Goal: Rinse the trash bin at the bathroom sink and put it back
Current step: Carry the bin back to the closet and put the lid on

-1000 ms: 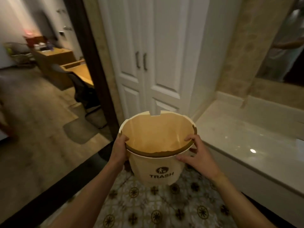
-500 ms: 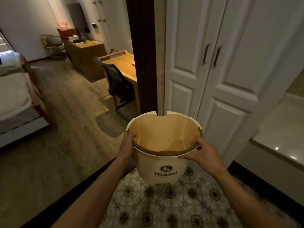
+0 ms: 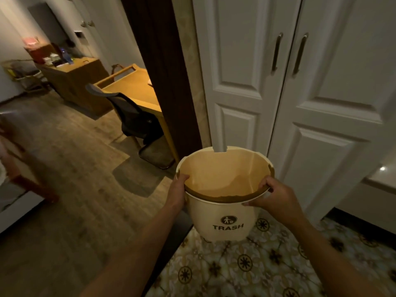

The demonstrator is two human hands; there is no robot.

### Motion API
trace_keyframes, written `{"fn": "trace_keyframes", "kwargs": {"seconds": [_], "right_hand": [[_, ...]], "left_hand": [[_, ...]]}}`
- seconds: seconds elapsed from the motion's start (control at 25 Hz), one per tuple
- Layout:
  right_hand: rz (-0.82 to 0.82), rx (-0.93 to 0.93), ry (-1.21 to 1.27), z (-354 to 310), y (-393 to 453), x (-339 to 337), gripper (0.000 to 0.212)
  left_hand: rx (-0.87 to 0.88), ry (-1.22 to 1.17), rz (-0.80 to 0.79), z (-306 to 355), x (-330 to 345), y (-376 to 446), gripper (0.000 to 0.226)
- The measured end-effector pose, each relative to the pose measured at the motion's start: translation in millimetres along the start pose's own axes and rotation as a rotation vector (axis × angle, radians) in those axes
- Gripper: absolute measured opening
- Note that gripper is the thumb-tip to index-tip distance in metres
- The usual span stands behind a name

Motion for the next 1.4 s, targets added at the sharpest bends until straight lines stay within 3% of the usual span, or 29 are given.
{"fn": "trace_keyframes", "kwargs": {"seconds": [0.4, 0.72, 0.92, 1.08, 1.28, 1.4], "right_hand": [[0.2, 0.045, -0.109, -9.2, 89.2, 36.0, 0.057], [0.429, 0.238, -0.122, -23.1, 85.5, 103.6, 0.059], [0.534, 0.281, -0.128, -34.1, 79.0, 146.8, 0.057], [0.526, 0.336, -0.108, -20.0, 83.0, 164.7, 0.052], [0.476, 0.375, -0.074, 35.4, 75.9, 181.0, 0.053], [0.378, 0.469, -0.083, 91.5, 73.5, 212.3, 0.058]], "left_hand": [[-0.037, 0.105, -0.207, 45.3, 30.7, 140.2, 0.036], [-0.05, 0.223, -0.485, 49.6, 23.3, 236.8, 0.018], [0.005, 0.289, -0.617, 45.5, 6.5, 273.4, 0.024], [0.068, 0.296, -0.6, 18.8, 10.0, 298.6, 0.012], [0.078, 0.358, -0.582, -39.8, 22.3, 328.5, 0.021], [-0.052, 0.399, -0.515, -97.3, 30.2, 350.5, 0.019]]}}
Point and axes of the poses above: each hand's wrist, its own y-axis towards the middle knuckle, its own x-axis out of the palm, z = x × y, the point moved 1 cm from there along y, towards the middle knuckle, and after that the axes turned 2 degrees about z, right-handed, at the moved point
